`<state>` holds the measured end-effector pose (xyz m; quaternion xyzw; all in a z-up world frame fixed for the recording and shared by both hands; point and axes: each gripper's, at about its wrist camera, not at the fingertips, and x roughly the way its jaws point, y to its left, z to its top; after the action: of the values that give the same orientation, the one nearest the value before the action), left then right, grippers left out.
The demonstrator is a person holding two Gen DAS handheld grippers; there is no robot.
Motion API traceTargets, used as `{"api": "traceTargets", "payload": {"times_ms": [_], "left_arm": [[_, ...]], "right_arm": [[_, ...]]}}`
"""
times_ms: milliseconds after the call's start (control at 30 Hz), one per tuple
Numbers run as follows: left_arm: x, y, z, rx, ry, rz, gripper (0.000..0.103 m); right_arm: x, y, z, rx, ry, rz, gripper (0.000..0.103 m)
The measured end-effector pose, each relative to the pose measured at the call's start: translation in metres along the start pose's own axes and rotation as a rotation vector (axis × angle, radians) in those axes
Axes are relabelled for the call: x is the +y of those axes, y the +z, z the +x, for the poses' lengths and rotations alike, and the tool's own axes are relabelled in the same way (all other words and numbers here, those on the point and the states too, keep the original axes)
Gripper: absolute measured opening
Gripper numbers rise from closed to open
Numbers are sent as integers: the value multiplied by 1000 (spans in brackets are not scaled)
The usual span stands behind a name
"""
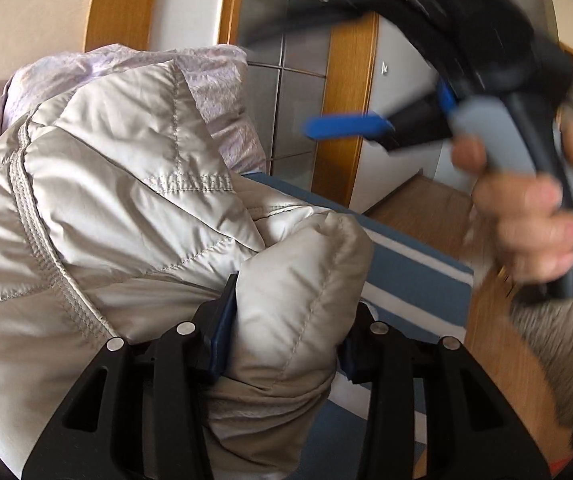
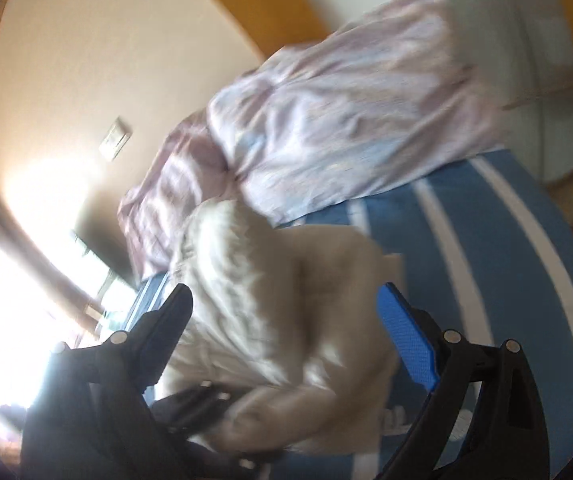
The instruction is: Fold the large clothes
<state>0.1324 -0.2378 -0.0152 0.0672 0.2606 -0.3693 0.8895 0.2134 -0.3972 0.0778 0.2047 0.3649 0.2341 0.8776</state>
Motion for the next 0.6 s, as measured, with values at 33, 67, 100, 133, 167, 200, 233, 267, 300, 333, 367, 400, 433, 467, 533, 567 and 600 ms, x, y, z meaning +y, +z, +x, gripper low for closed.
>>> {"api": "traceTargets", "payload": {"times_ms": [33, 67, 100, 133, 167, 200, 233, 267, 300, 333, 367, 400, 433, 467, 533, 567, 600], "left_arm": [[-3, -2, 2, 6, 7, 16, 42], [-7, -2, 5, 11, 12, 29, 42], [-10, -4, 7, 17, 18, 45, 42], [-12, -5, 9, 22, 24, 60, 42], [-16, -8, 10, 28, 29, 71, 42], [-18, -10, 11, 32, 32, 79, 42], [-20, -12, 12, 38, 35, 90, 42], [-22, -13, 14, 42, 37, 98, 42], [-23, -14, 15, 46, 39, 104, 42], [-24, -15, 17, 50, 41, 110, 42], [-26, -17, 18, 53, 45, 117, 42], [-28, -17, 18, 55, 49, 123, 42], [-22, -12, 24, 58, 51, 129, 42], [-24, -13, 25, 61, 56, 137, 42], [-22, -8, 29, 67, 62, 148, 43], [-23, -7, 31, 69, 64, 152, 43], [-24, -7, 32, 72, 65, 157, 45]], "right_arm": [[5, 4, 10, 35, -4, -21, 94], [9, 4, 16, 53, -15, -33, 94], [11, 4, 22, 71, -29, -45, 94], [12, 5, 32, 95, -49, -55, 94], [12, 5, 36, 104, -59, -52, 93], [10, 5, 42, 117, -60, -43, 93], [7, 6, 46, 126, -53, -32, 91], [3, 6, 50, 136, -43, -21, 90], [0, 5, 53, 146, -36, -13, 89], [-2, 4, 56, 154, -35, -7, 88], [-5, 3, 60, 167, -43, -1, 87], [-9, 2, 62, 177, -46, 4, 85], [-12, -1, 65, 195, -40, 12, 83], [-16, -3, 67, 207, -29, 21, 82], [-23, -7, 72, 236, 3, 47, 77], [-27, -11, 75, 256, 20, 64, 76], [-30, -14, 77, 270, 31, 71, 72]]}}
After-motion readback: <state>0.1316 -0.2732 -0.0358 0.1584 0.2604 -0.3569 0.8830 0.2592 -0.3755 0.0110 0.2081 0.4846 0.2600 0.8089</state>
